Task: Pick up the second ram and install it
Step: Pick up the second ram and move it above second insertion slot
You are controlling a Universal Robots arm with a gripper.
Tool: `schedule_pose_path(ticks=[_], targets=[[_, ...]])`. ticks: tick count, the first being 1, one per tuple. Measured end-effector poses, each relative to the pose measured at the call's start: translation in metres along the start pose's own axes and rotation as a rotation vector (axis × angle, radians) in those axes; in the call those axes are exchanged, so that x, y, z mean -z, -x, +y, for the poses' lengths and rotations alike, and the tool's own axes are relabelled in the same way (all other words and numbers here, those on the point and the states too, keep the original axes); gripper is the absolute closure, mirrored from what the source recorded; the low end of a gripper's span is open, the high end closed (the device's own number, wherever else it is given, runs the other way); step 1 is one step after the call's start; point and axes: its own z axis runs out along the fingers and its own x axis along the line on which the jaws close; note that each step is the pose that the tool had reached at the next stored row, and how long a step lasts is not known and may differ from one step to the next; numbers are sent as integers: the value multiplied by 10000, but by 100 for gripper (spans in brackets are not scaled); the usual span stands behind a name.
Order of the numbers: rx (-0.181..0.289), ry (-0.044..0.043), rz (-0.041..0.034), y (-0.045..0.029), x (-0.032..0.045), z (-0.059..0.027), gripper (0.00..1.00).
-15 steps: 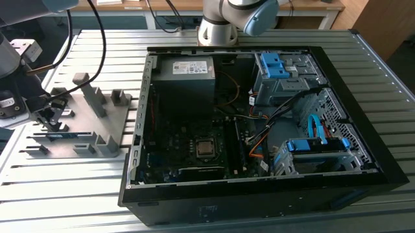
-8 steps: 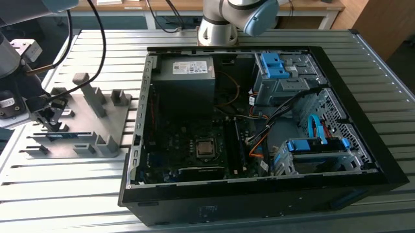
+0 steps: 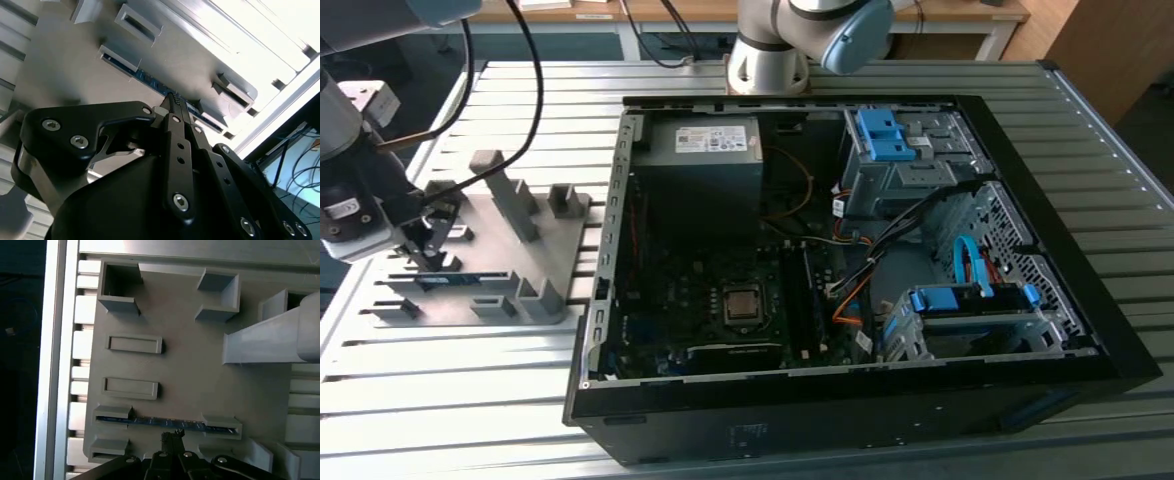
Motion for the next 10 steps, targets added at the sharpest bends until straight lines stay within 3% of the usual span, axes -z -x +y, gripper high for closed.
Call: schedule_pose_path(ticks=[10], targets=[[1810,0,16,0,0,0,90]])
